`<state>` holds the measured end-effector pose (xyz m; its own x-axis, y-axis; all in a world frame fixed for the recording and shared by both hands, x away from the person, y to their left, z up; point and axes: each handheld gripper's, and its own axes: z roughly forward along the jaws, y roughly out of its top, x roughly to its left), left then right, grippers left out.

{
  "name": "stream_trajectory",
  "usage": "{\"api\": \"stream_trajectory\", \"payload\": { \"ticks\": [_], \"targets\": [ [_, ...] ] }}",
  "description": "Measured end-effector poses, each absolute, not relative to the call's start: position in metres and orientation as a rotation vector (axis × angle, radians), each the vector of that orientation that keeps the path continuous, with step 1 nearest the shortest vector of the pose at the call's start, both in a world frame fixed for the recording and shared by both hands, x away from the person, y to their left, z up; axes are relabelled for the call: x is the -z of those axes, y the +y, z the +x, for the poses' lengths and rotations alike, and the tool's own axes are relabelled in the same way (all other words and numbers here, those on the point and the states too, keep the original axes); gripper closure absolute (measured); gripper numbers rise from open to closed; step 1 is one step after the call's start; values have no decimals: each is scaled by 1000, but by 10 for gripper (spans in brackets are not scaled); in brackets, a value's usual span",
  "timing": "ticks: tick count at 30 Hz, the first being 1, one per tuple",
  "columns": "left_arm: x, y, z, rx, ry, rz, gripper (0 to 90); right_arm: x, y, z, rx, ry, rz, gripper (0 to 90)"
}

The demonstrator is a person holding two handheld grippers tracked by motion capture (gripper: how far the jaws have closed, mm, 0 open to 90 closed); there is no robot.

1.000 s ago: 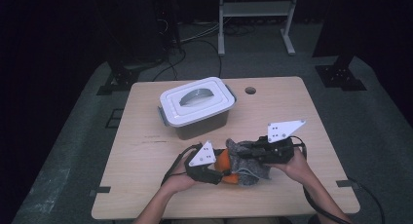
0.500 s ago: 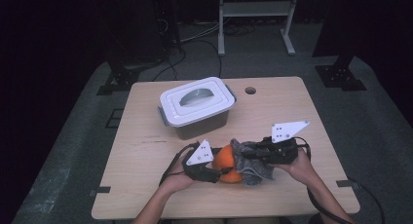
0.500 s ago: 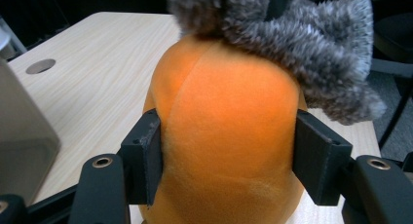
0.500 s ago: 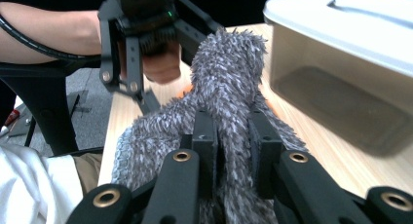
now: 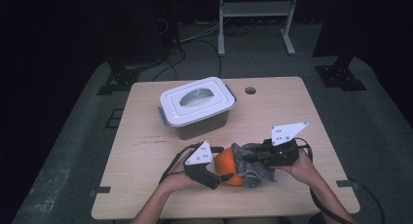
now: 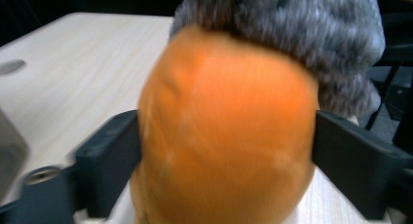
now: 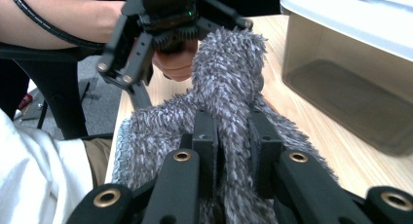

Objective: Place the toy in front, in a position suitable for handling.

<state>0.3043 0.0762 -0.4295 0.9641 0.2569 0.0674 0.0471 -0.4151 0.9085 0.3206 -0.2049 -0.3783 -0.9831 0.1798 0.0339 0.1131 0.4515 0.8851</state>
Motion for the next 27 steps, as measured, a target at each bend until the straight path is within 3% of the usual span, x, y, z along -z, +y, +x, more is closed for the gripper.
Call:
{"api": "stream_trajectory", "payload": {
  "ticks": [3,6,10,20,27],
  "targets": [
    [425,73,301,-280,226,1997,326,376,-208,321,-1574,2619,273,768],
    [419,66,296,-318,233,2013,363,369,-204,319,-1585,2592,264,768],
    [419,64,295,-348,244,2031,372,364,-192,316,-1518,2594,218,769],
    [414,62,291,-388,229,2060,376,370,-206,323,-1528,2592,313,770],
    [414,65,291,-320,248,2032,296,371,-200,326,-1555,2600,293,770]
  ]
}}
